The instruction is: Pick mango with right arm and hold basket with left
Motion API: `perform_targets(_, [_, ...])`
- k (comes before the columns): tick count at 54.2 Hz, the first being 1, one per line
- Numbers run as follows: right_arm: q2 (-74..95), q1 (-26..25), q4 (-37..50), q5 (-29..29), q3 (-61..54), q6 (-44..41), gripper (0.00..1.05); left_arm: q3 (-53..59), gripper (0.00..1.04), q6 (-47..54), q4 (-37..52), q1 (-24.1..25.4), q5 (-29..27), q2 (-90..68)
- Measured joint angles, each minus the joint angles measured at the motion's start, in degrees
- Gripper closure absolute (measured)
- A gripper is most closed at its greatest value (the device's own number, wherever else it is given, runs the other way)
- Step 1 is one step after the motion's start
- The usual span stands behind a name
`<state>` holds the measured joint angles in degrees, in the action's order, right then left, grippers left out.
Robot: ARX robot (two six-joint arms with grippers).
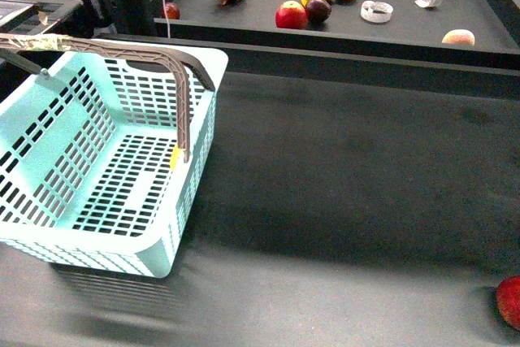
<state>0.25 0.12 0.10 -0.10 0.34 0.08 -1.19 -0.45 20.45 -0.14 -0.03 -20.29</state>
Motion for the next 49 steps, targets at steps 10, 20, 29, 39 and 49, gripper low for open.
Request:
perform_targets(10, [0.0,0.0,0.0,0.0,0.0,0.0,0.08,0.0,1.03,0.0,-4.3,0.0,0.0,4.4])
perform_targets(20, [0.0,0.0,0.0,0.0,0.0,0.0,0.08,0.0,1.03,0.0,-8.1,0.0,0.0,8.2])
perform_targets(29, [0.0,0.0,0.0,0.0,0.0,0.0,0.08,0.0,1.03,0.0,-15.7,0.0,0.0,14.4])
perform_targets(39, [0.0,0.0,0.0,0.0,0.0,0.0,0.08,0.0,1.03,0.0,-20.3,0.0,0.0,20.0])
perform_targets(49, [0.0,0.0,0.0,0.0,0.0,0.0,0.08,0.0,1.03,0.0,-20.3,0.0,0.0,20.0])
